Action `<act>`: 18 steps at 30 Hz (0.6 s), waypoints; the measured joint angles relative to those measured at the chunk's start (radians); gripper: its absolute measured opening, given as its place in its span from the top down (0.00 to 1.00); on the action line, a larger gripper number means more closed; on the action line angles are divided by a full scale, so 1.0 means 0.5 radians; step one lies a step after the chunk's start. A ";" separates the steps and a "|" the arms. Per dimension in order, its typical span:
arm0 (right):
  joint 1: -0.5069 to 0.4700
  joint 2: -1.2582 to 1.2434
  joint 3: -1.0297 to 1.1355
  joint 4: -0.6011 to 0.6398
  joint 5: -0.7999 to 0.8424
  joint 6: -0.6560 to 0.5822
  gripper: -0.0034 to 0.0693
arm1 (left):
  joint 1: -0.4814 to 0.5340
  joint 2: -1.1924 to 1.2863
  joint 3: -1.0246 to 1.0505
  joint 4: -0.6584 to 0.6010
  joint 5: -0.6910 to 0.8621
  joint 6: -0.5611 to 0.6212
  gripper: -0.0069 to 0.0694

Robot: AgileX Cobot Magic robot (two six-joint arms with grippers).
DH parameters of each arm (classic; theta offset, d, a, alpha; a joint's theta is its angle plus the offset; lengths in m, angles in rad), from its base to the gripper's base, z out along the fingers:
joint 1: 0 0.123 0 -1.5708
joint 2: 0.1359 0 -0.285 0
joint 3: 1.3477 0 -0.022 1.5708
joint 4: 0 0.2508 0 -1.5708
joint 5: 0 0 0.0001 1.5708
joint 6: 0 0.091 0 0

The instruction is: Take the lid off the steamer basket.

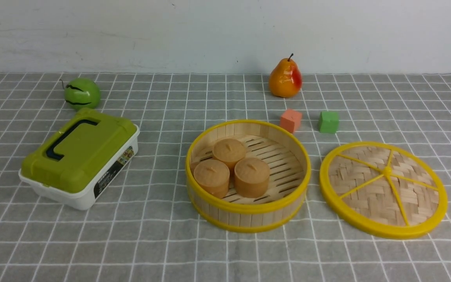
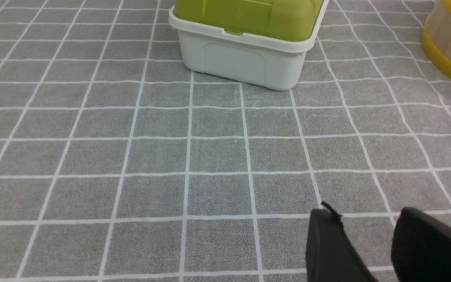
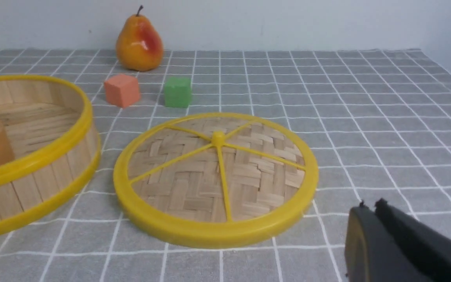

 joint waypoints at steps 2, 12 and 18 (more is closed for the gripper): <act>-0.009 -0.108 0.047 -0.004 0.039 0.011 0.95 | 0.000 0.000 0.000 0.000 0.000 0.000 0.60; 0.011 -0.247 0.056 -0.009 0.338 0.013 0.93 | 0.000 0.000 0.000 0.000 0.000 0.000 0.60; 0.091 -0.247 0.056 -0.010 0.430 0.063 0.92 | 0.000 0.000 0.000 0.000 0.000 0.000 0.60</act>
